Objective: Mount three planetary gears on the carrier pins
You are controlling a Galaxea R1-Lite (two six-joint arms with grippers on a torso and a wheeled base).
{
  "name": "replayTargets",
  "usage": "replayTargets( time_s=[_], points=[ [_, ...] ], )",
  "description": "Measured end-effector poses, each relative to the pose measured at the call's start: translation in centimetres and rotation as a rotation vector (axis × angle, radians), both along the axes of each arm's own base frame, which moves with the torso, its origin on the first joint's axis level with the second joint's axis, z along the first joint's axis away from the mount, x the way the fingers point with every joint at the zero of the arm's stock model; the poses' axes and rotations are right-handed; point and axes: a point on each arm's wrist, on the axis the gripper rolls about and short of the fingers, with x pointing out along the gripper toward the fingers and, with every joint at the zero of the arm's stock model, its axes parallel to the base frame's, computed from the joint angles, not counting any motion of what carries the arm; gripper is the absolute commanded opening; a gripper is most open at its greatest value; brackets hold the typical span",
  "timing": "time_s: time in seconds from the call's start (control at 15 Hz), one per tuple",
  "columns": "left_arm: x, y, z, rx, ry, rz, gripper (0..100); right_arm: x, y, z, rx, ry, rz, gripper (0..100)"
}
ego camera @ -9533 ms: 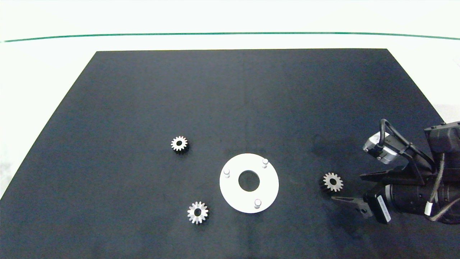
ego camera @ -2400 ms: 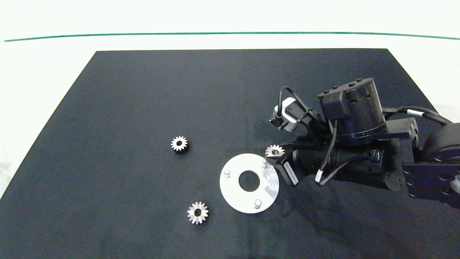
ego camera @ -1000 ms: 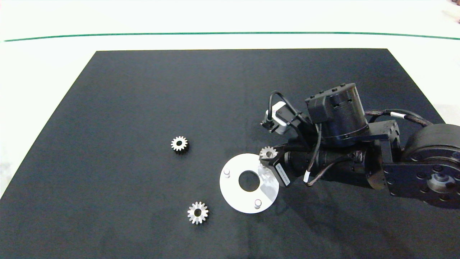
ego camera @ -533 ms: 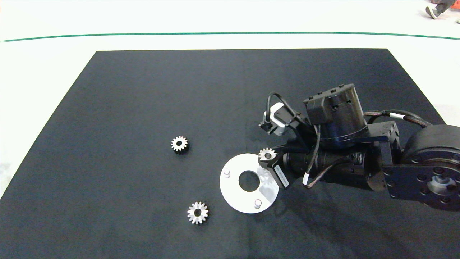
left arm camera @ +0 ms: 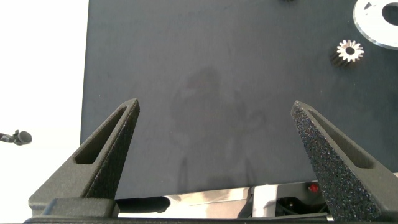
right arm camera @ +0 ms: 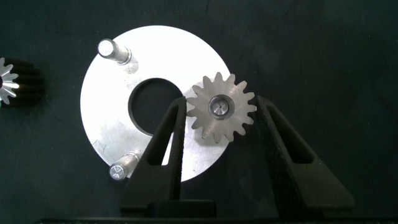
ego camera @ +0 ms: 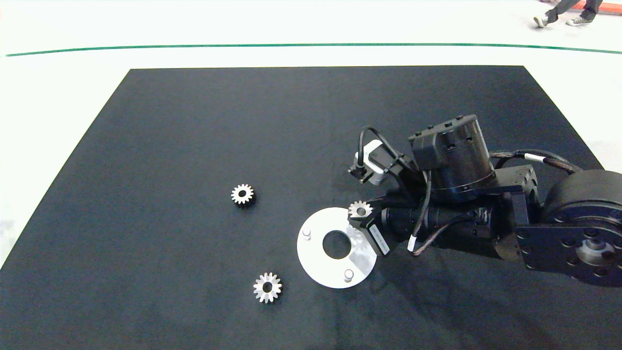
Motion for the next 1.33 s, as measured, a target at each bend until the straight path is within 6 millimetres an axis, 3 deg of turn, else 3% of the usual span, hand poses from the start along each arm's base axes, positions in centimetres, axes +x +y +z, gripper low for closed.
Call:
replayTargets(
  time_s=[0.73,1.0,1.07,1.33],
  points=[
    [0.0,0.0,0.0,0.000,0.001,-0.002,100,0.2,-0.1,-0.1,-0.001,0.001,-0.007,4],
    [0.2,0.0,0.1,0.002,0.013,0.001,100,-1.1,-1.7,0.7,0.004,-0.009,-0.019,4],
    [0.3,0.0,0.1,0.002,0.016,0.002,100,-1.4,-2.2,0.8,0.005,-0.011,-0.024,100],
    [0.4,-0.1,0.1,0.003,0.023,0.009,100,-2.3,-4.3,2.2,0.035,-0.043,-0.059,100]
  ],
)
